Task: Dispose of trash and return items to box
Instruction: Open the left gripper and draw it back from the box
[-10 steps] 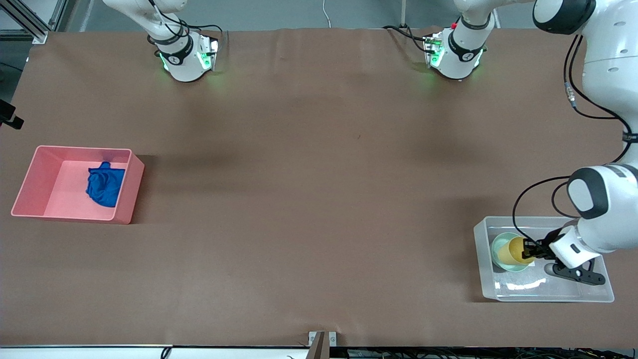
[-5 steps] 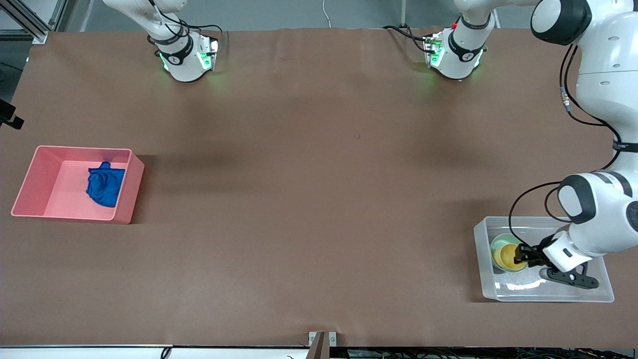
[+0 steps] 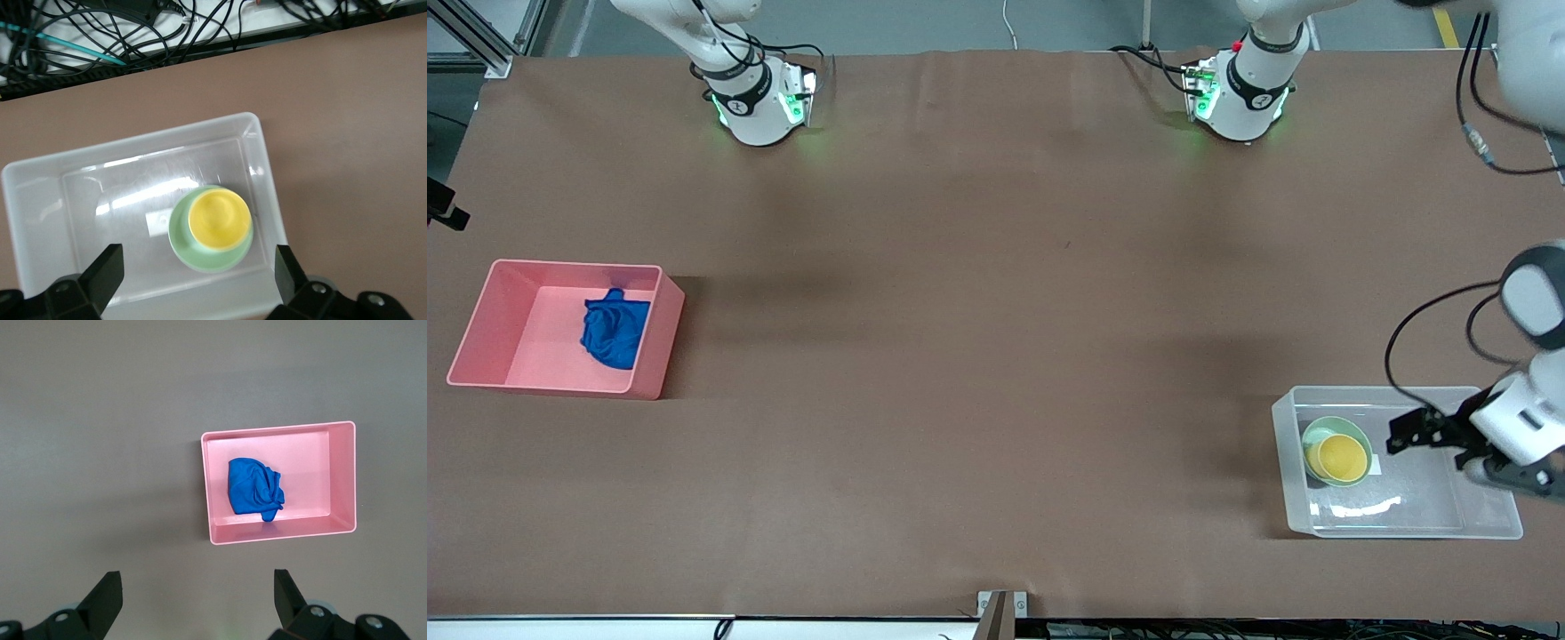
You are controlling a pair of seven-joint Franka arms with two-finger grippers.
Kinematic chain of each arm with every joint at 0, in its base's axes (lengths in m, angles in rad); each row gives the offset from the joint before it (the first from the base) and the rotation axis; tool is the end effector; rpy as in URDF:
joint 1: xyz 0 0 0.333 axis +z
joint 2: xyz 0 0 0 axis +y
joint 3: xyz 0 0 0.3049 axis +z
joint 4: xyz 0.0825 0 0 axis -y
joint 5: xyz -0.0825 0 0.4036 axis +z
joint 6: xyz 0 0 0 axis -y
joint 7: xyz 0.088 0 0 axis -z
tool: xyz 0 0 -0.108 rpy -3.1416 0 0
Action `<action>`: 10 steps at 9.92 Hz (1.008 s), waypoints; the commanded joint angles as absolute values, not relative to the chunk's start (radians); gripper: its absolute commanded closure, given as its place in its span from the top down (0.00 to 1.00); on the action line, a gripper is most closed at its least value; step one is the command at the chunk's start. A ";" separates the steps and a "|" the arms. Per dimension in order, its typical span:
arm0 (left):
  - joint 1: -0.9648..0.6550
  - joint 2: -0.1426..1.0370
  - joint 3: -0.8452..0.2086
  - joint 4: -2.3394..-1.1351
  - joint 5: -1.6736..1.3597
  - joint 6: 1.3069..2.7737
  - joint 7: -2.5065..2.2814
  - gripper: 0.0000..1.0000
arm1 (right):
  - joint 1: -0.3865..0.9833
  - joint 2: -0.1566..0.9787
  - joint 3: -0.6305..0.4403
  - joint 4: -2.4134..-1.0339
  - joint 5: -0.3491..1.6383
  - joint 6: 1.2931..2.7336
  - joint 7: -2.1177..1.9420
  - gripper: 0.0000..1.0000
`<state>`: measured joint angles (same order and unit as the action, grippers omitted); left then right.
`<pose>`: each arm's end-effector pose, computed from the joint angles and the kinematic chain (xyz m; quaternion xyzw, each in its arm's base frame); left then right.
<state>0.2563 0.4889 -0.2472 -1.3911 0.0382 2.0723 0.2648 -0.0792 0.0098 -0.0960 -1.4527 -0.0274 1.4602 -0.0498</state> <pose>0.7303 0.0413 0.4384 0.9873 -0.1144 0.1074 0.0238 0.5564 -0.1014 0.6546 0.9978 -0.0641 -0.0027 0.0139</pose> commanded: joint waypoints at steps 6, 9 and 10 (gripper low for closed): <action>0.259 0.140 -0.314 -1.519 0.043 1.762 0.198 1.00 | -0.078 -0.008 -0.098 -1.470 -0.017 1.460 -0.048 1.00; 0.108 0.127 -0.194 -1.401 0.035 1.576 0.119 1.00 | -0.078 -0.008 -0.098 -1.470 -0.017 1.460 -0.048 1.00; 0.054 0.085 -0.134 -1.410 0.034 1.554 0.094 1.00 | -0.078 -0.008 -0.098 -1.468 -0.017 1.460 -0.048 1.00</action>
